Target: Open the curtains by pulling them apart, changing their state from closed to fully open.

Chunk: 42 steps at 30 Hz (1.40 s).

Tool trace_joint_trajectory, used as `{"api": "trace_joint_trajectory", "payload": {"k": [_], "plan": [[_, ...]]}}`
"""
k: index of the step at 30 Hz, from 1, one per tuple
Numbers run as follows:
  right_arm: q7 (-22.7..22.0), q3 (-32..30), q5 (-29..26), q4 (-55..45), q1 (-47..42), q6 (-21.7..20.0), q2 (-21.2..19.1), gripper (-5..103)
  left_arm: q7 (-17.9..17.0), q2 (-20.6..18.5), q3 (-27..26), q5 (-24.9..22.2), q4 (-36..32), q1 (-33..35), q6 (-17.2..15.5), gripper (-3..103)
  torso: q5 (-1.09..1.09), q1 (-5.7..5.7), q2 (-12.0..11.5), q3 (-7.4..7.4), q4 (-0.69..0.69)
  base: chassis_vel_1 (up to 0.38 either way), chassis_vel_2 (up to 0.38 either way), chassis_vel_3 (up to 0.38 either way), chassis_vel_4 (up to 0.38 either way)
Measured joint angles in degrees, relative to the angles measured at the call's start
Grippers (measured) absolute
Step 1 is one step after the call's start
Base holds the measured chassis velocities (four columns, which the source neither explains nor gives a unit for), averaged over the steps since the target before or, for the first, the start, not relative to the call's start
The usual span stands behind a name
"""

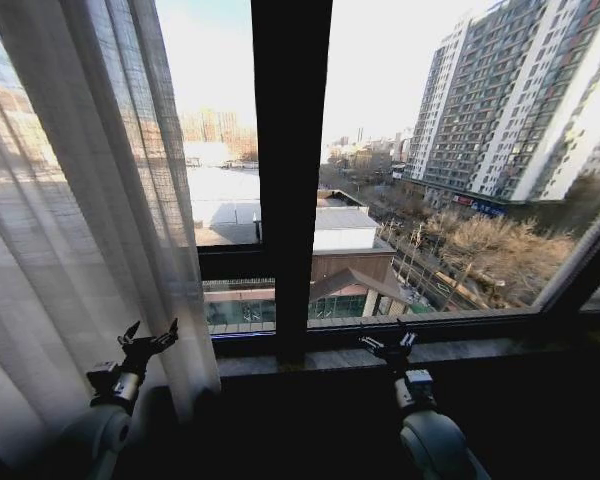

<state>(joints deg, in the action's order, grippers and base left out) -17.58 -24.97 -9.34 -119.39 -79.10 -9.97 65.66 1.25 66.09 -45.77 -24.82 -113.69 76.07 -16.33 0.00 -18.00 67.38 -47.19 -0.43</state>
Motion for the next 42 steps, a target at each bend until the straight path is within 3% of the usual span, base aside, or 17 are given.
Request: {"api": "trace_joint_trajectory", "payload": {"k": [4, 6, 10, 12, 15, 21, 25, 27, 30, 33, 42], "plan": [[-0.6, 0.0, 0.0, 1.4, 1.1, 0.0, -0.4, 100, 2.8, -1.0, 0.4, -0.6, 2.0, -2.2, 0.0, 102, 0.01, 0.00, 0.0, 0.00, 0.00, 0.000, 0.000, 0.000, 0.000], [-0.8, 0.0, 0.0, 1.6, 1.5, 0.0, -0.5, 100, 3.6, -1.2, 0.6, -0.6, 2.4, -2.7, 0.0, 98, 0.02, 0.00, 0.0, 0.00, 0.00, 0.000, 0.000, 0.000, 0.000], [-1.2, 0.4, 0.0, 2.2, 2.6, 0.0, -0.6, 100, 5.2, -1.3, 1.7, -0.9, 3.1, -4.0, 0.1, 77, 0.02, 0.00, 0.0, 0.00, 0.00, 0.000, 0.000, 0.000, 0.000], [-1.2, 0.5, 0.0, 2.3, 2.7, 0.0, -0.6, 100, 5.3, -1.2, 1.8, -0.9, 3.1, -4.1, 0.1, 77, 0.01, 0.00, 0.0, 0.00, 0.00, 0.000, 0.000, 0.000, 0.000], [-1.2, 0.4, -0.1, 2.6, 2.9, 0.0, -0.6, 100, 5.5, -1.2, 1.8, -0.9, 3.3, -4.2, 0.1, 60, 0.01, 0.00, 0.0, 0.00, 0.00, 0.000, 0.000, 0.000, 0.000], [-1.2, 0.4, -0.2, 2.7, 2.9, 0.0, -0.4, 100, 5.6, -1.2, 1.5, -0.9, 3.4, -4.0, 0.2, 44, 0.02, 0.01, 0.0, 0.00, -0.01, 0.000, 0.000, 0.000, 0.000], [-1.2, 0.8, -1.4, 2.6, 3.3, -0.1, -0.1, 100, 5.8, -1.1, 0.9, -1.0, 3.3, -3.5, 0.3, 23, 0.01, 0.01, 0.0, 0.00, 0.00, 0.000, 0.000, 0.000, 0.000], [-1.2, 1.0, -1.6, 2.5, 3.4, -0.1, -0.1, 100, 5.8, -1.1, 0.8, -1.0, 3.3, -3.3, 0.4, 23, 0.01, 0.01, 0.0, 0.00, 0.00, 0.000, 0.000, 0.000, 0.000], [-1.7, 1.3, -1.7, 2.4, 3.7, -0.2, 0.0, 100, 5.9, -0.9, 0.4, -1.0, 3.0, -2.7, 0.5, 7, 0.02, 0.01, 0.0, 0.00, 0.00, 0.000, 0.000, 0.000, 0.000], [-1.9, 1.2, -1.7, 2.3, 3.7, -0.4, -0.2, 100, 6.0, -0.7, 0.2, -1.0, 2.8, -2.5, 0.5, 1, 0.02, 0.01, 0.0, 0.00, 0.00, 0.000, 0.000, 0.000, 0.000], [-0.9, 1.3, 0.1, -0.1, 2.3, -1.5, -0.7, 100, 5.9, 0.4, 0.5, -0.8, 1.8, -2.4, 0.5, 0, 0.01, 0.01, 0.0, 0.00, -0.01, 0.000, 0.000, 0.000, 0.000]]}}
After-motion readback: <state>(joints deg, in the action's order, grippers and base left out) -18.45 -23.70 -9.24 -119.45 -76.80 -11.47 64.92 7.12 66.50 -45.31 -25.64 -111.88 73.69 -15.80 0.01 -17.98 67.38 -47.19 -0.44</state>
